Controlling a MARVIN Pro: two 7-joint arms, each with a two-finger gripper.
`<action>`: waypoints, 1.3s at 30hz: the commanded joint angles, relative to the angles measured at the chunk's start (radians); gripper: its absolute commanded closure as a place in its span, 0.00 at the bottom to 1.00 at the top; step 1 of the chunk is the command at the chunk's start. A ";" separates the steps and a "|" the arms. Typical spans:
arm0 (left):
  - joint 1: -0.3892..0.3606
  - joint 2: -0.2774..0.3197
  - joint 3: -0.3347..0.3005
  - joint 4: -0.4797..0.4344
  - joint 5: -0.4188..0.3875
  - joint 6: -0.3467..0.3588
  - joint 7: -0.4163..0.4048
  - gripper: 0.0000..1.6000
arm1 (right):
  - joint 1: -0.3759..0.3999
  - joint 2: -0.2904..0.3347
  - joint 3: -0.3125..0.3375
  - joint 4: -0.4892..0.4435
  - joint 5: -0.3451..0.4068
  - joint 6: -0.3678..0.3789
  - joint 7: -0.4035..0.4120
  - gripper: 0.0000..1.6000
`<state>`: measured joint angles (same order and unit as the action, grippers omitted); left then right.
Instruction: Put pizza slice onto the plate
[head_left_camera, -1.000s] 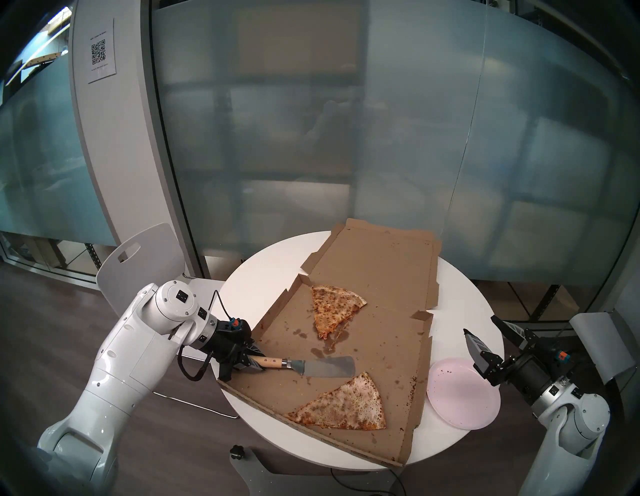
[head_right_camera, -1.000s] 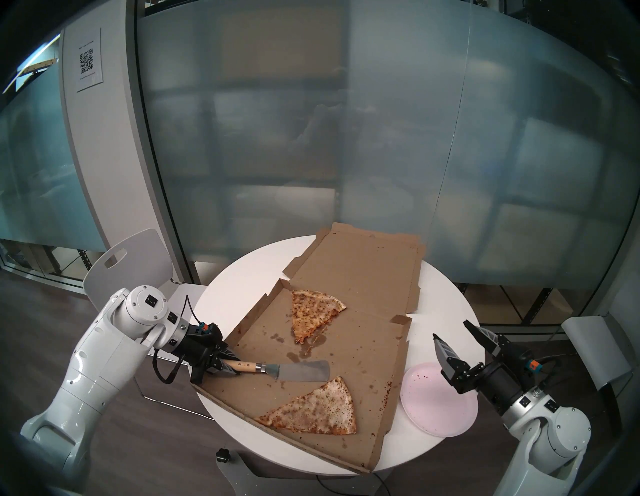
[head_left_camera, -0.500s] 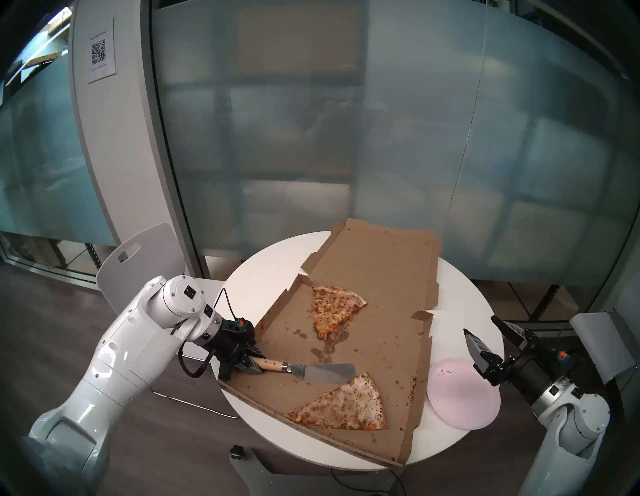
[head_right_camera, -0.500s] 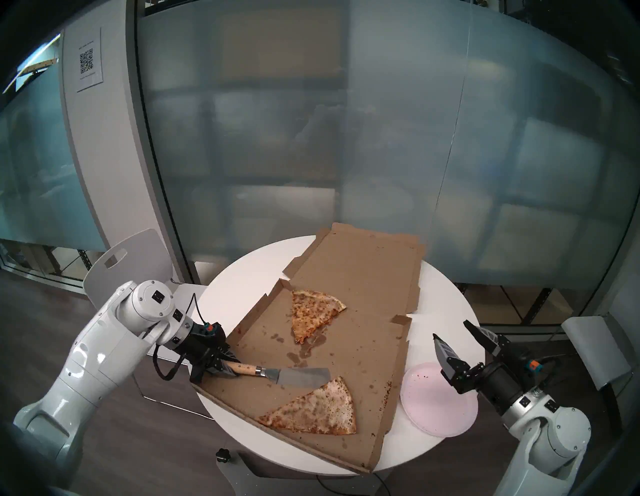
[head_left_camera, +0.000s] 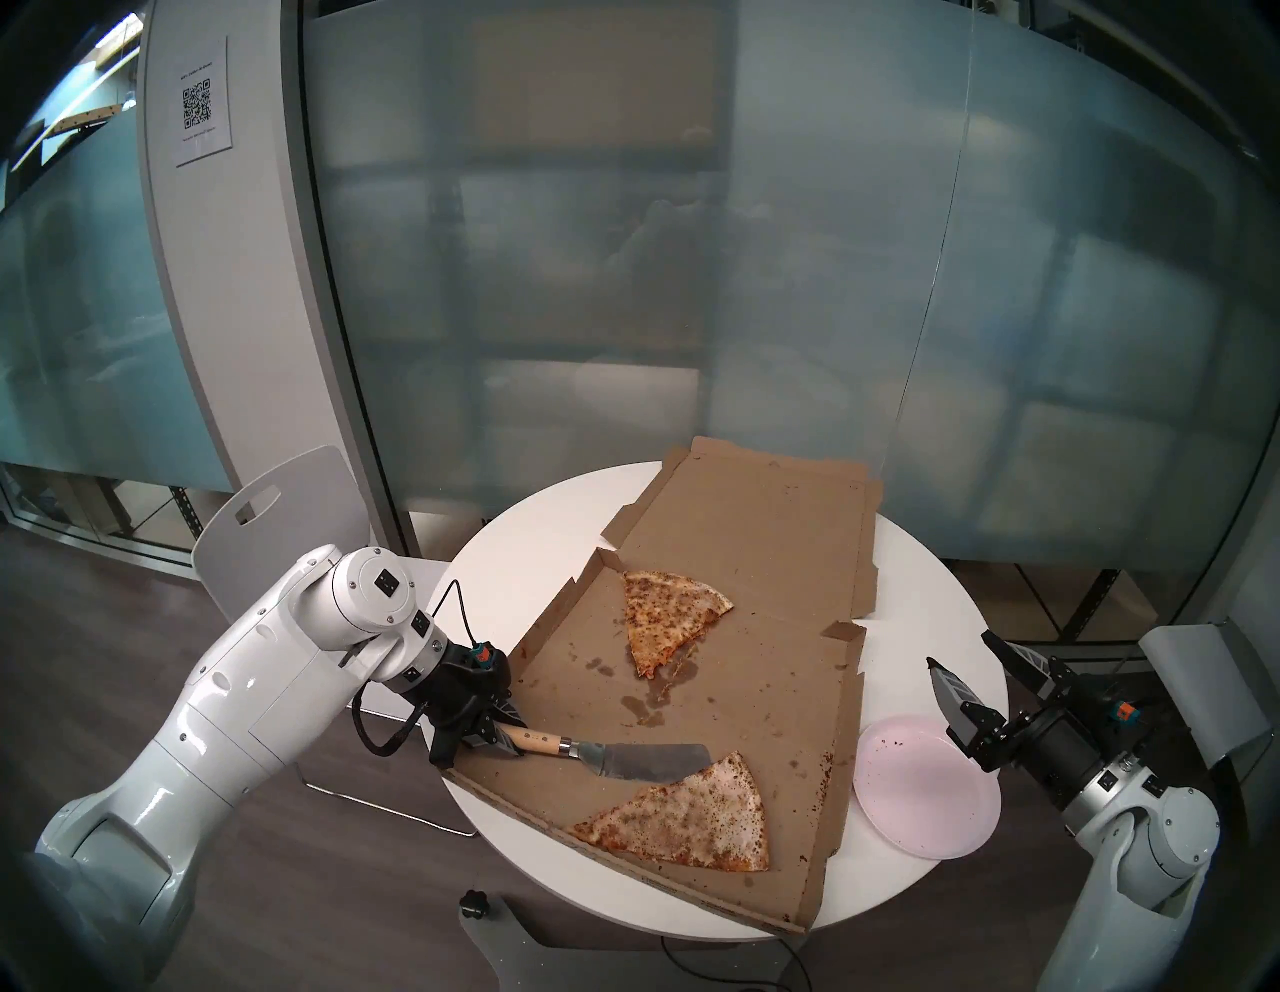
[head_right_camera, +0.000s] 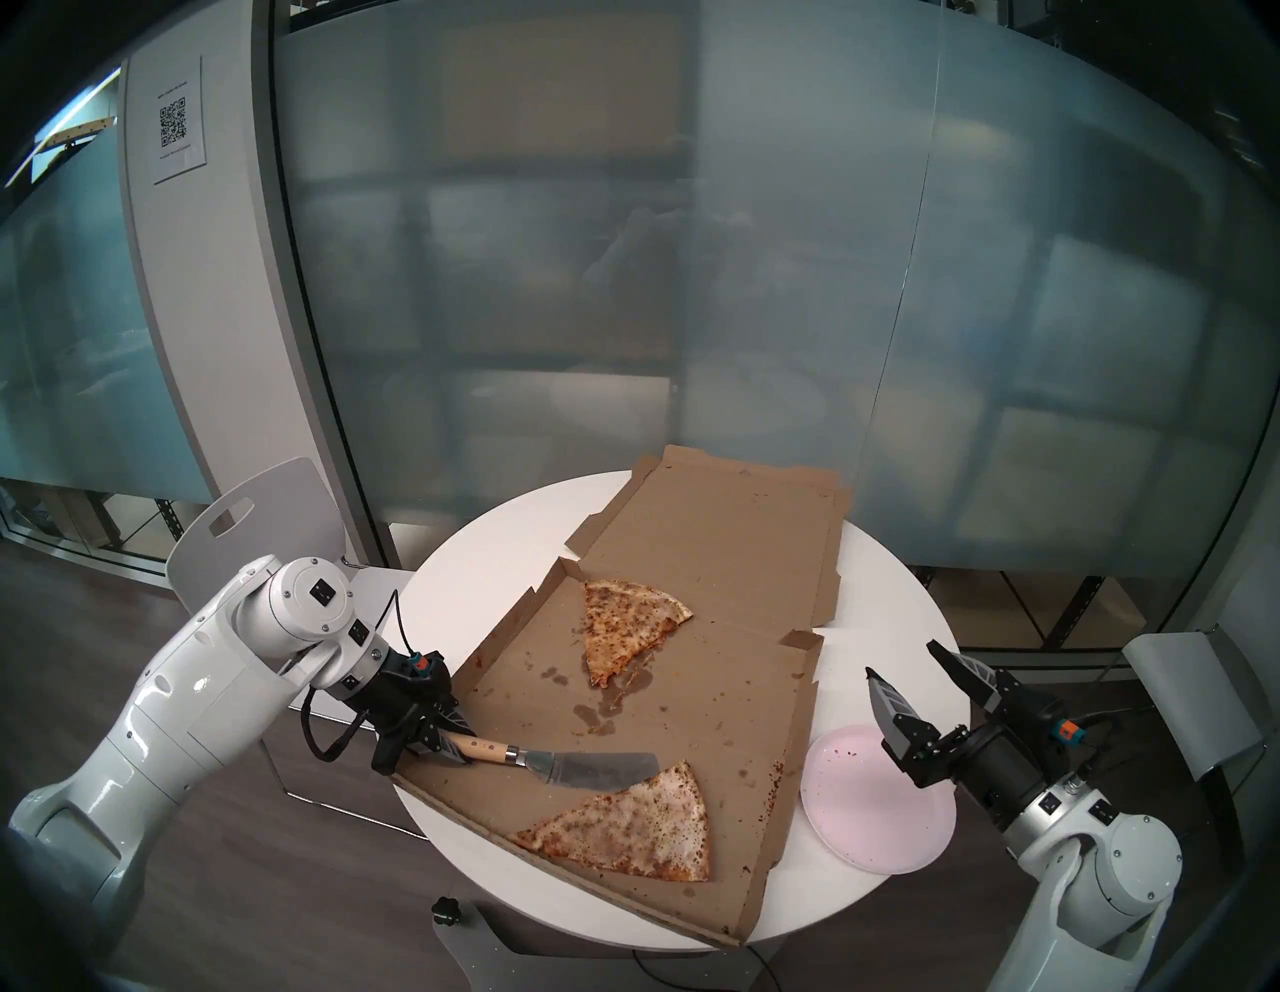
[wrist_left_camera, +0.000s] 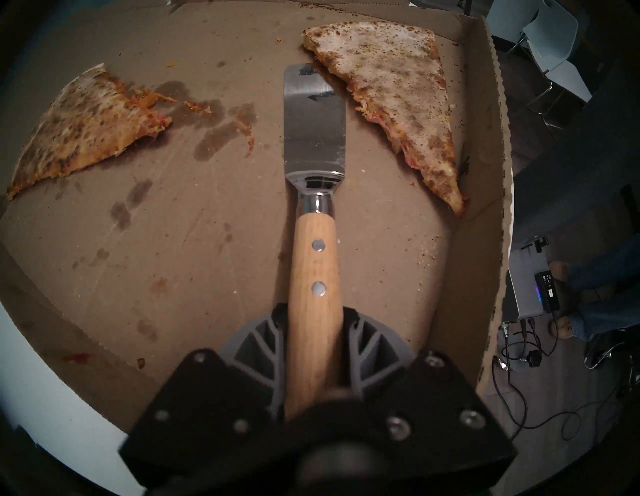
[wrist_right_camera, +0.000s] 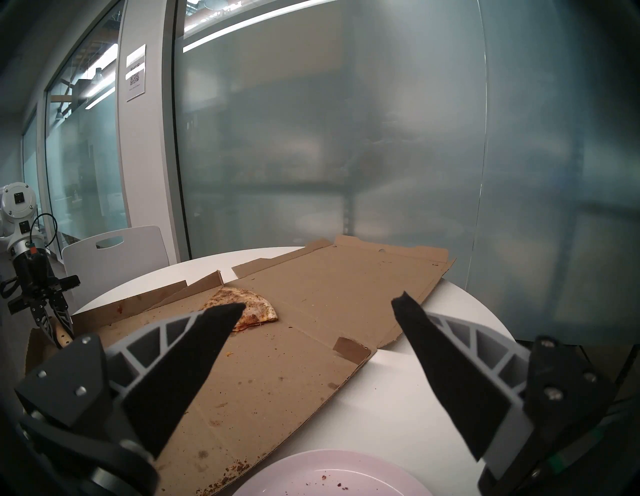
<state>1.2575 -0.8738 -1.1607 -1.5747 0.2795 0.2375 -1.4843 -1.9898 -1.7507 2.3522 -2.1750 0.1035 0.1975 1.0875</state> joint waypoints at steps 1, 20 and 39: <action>-0.060 0.036 0.029 -0.026 -0.015 -0.007 0.001 1.00 | 0.003 -0.002 0.001 -0.016 0.007 0.000 0.001 0.00; -0.156 0.071 0.163 -0.017 -0.047 -0.019 0.001 1.00 | 0.003 -0.002 0.001 -0.016 0.007 0.000 0.001 0.00; -0.194 0.051 0.234 0.008 -0.082 -0.017 0.001 1.00 | 0.003 -0.002 0.001 -0.016 0.007 0.000 0.001 0.00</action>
<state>1.0926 -0.8115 -0.9289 -1.5645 0.2152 0.2160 -1.4844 -1.9898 -1.7506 2.3522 -2.1750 0.1035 0.1975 1.0876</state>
